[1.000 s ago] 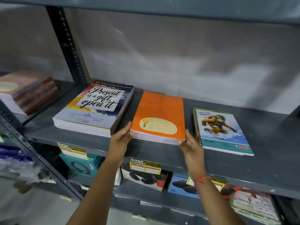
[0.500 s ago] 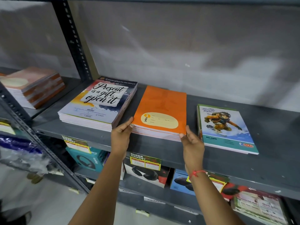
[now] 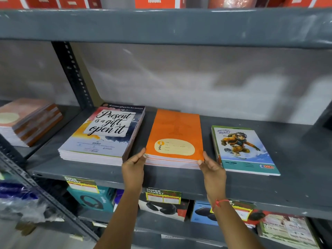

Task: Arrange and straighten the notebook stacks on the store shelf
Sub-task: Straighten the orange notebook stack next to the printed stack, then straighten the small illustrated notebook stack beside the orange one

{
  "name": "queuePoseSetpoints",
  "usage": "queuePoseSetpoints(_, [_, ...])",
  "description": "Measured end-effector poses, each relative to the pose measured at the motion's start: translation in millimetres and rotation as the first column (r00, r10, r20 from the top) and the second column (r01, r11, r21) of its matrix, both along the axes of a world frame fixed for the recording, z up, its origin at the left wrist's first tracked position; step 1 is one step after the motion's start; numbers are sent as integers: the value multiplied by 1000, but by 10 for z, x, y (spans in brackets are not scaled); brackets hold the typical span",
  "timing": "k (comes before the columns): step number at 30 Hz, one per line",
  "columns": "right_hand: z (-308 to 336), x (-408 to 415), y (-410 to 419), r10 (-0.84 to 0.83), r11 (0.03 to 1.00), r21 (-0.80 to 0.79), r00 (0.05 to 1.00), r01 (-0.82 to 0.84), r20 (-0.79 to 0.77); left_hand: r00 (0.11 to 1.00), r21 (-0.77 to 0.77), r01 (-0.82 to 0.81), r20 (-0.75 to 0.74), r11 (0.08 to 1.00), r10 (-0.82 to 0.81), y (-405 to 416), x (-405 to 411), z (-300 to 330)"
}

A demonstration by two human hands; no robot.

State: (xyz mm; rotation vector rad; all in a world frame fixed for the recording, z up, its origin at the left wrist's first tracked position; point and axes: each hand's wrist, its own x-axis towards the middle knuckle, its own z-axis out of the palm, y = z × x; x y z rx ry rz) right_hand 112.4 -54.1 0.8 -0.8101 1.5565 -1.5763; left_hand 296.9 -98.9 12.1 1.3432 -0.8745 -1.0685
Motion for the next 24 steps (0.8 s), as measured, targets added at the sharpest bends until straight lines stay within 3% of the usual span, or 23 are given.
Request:
queuePoseSetpoints(10, [71, 36, 24, -36, 999, 17, 999, 36, 16, 1000, 7, 17, -15, 1000, -16, -25, 7, -32])
queuePoseSetpoints(17, [105, -37, 71, 45, 998, 28, 997, -47, 66, 993, -28, -43, 106, 999, 46, 78, -94, 25])
queuePoseSetpoints(18, [102, -70, 111, 44, 998, 45, 998, -46, 34, 984, -79, -84, 153, 993, 95, 160, -190, 46])
queuePoseSetpoints(20, [66, -178, 255, -14, 999, 44, 984, 23, -180, 965, -243, -84, 221, 966, 139, 415, -473, 102])
queuePoseSetpoints(22, [60, -360, 465, -165, 986, -61, 891, 154, -422, 952, -370, 108, 306, 923, 12, 668, -831, 86])
queuePoseSetpoints(24, [110, -653, 657, -356, 934, -200, 830, 296, -429, 905, -297, 340, 362, 892, -225, 842, -1222, 61])
